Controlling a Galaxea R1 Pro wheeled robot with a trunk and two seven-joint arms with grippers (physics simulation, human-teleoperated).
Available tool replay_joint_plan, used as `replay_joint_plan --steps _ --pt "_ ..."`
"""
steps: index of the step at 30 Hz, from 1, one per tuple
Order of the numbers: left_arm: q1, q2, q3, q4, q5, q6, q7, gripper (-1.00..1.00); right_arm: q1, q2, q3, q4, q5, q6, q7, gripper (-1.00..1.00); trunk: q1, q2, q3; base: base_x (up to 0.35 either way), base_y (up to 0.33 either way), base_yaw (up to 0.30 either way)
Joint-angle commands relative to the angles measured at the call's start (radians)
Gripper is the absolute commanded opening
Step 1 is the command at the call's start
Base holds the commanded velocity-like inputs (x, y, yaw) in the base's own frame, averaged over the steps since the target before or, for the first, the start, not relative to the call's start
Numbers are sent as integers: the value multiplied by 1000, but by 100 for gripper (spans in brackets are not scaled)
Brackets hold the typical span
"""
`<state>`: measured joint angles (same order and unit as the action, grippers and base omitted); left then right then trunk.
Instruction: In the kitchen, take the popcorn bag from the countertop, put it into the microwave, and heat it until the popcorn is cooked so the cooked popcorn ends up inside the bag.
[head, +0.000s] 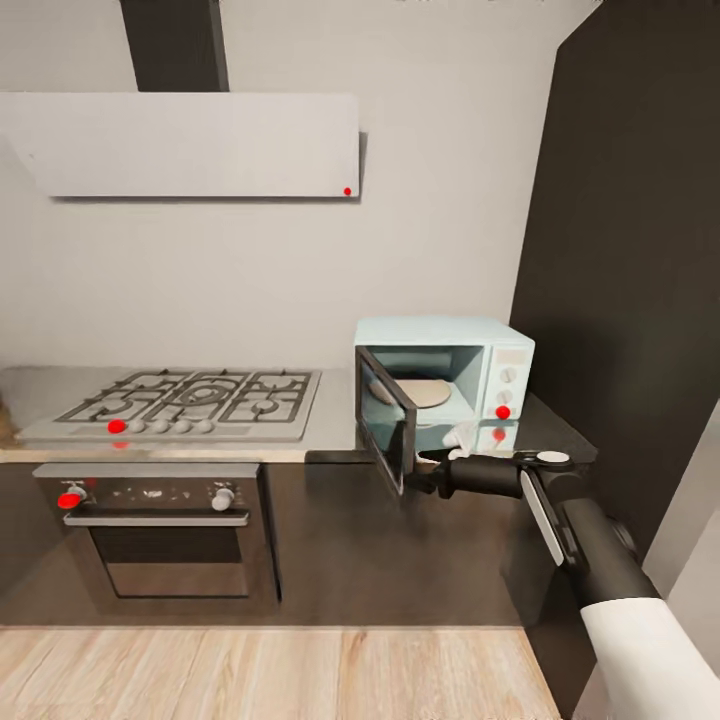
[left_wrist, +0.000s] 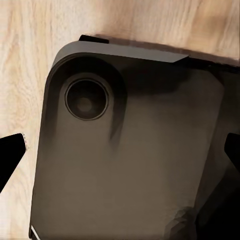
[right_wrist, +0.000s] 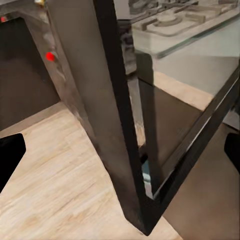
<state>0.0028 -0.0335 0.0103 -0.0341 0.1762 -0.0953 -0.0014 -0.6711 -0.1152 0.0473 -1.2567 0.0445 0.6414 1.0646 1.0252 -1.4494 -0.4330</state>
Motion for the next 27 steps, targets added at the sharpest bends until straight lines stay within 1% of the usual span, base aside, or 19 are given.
replay_joint_plan --steps 1,8,19,27 --pt "0 0 0 -1 6 -1 0 100 -1 0 0 -1 4 6 4 100 0 -1 -1 -111 133 0" --pt "0 0 0 -1 6 -1 0 100 -1 -1 0 -1 3 7 3 100 0 -1 -1 -20 28 0" --pt "0 1 0 -1 8 -1 -1 100 -1 5 0 -1 5 4 1 100 0 -1 -1 0 5 0" --pt "0 0 0 -1 8 -1 -1 100 -1 6 0 -1 3 3 0 100 0 -1 -1 0 253 0"
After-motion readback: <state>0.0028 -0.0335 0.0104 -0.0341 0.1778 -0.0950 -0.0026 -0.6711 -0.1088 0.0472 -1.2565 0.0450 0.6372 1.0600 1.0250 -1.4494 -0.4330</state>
